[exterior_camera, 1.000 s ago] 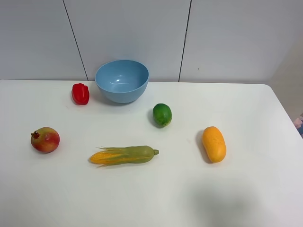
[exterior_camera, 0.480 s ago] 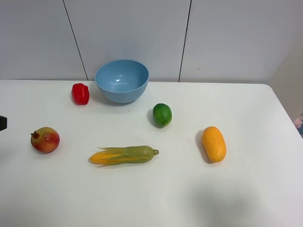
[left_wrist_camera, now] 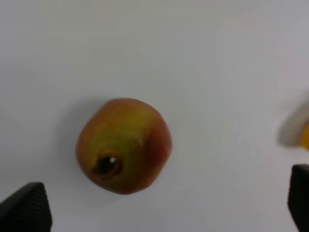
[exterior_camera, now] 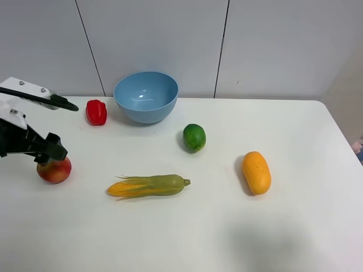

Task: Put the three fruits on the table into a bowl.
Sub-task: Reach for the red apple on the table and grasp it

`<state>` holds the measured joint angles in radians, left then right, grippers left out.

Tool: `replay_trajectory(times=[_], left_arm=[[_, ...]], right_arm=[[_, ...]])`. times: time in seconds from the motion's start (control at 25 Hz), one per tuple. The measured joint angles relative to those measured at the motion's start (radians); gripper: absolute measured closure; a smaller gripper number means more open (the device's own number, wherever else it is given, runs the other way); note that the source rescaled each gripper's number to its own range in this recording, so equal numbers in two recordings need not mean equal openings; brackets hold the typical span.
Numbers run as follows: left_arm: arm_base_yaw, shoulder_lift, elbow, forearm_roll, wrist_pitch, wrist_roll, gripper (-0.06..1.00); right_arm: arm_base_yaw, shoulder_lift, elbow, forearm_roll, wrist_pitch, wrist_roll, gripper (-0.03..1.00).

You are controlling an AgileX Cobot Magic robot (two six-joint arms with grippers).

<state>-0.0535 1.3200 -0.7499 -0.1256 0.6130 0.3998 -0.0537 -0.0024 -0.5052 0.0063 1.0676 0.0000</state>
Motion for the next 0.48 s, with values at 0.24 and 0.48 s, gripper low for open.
replay_trajectory(times=[0.24, 0.48], left_arm=[[0.000, 0.088, 0.000, -0.001, -0.063, 0.153, -0.06], [0.000, 0.138, -0.002, -0.002, -0.135, 0.173, -0.06]], right_arm=[[0.000, 0.000, 0.000, 0.000, 0.000, 0.000, -0.03], [0.000, 0.000, 0.000, 0.000, 0.000, 0.000, -0.03]])
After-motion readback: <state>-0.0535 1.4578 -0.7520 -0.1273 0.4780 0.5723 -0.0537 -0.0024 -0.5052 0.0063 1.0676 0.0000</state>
